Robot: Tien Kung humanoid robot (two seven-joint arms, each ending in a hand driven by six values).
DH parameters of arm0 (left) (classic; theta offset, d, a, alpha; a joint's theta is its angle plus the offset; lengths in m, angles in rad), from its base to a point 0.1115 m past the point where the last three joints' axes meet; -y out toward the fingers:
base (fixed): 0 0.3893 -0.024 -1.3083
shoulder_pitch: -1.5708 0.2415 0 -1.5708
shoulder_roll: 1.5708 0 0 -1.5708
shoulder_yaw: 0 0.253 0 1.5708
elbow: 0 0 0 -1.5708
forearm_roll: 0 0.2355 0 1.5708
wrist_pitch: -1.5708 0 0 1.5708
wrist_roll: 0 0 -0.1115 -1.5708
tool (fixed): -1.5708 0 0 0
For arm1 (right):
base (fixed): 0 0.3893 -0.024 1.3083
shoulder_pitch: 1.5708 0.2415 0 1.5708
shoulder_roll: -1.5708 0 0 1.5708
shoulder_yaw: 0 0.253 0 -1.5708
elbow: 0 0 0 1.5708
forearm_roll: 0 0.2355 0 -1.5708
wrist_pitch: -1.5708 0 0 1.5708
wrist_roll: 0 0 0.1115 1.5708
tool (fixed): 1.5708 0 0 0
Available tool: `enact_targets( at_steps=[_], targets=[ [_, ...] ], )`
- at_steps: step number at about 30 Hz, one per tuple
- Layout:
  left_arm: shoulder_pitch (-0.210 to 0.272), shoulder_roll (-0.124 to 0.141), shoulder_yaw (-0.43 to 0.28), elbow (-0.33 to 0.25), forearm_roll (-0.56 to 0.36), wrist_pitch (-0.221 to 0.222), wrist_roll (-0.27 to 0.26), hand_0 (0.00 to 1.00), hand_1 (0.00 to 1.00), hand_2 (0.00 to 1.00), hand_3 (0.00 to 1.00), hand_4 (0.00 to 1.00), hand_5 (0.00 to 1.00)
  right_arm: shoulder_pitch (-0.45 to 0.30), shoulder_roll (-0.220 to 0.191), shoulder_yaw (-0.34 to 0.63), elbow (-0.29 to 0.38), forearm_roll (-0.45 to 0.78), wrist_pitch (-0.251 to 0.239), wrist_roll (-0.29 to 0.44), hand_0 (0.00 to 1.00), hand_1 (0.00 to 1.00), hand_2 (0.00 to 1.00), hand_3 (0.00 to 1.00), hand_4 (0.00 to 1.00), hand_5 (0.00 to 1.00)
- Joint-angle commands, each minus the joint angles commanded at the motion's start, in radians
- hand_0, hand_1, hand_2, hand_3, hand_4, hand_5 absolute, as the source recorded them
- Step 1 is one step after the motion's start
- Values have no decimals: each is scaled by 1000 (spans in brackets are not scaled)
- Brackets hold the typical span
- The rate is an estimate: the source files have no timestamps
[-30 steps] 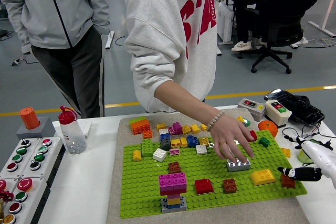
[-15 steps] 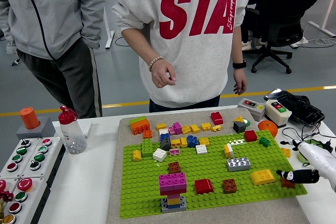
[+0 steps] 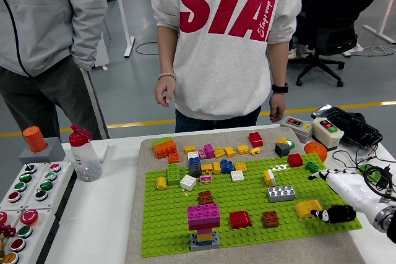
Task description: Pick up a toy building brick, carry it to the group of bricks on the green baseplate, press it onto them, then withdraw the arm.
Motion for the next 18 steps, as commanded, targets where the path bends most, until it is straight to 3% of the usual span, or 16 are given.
enact_targets(
  at_steps=[18],
  targets=[
    [-2, 1, 2, 0, 1, 1, 3, 652, 686, 677, 573, 282, 998, 82, 2, -119, -76, -18, 25, -9, 958, 812, 817, 735, 788, 275]
  ],
)
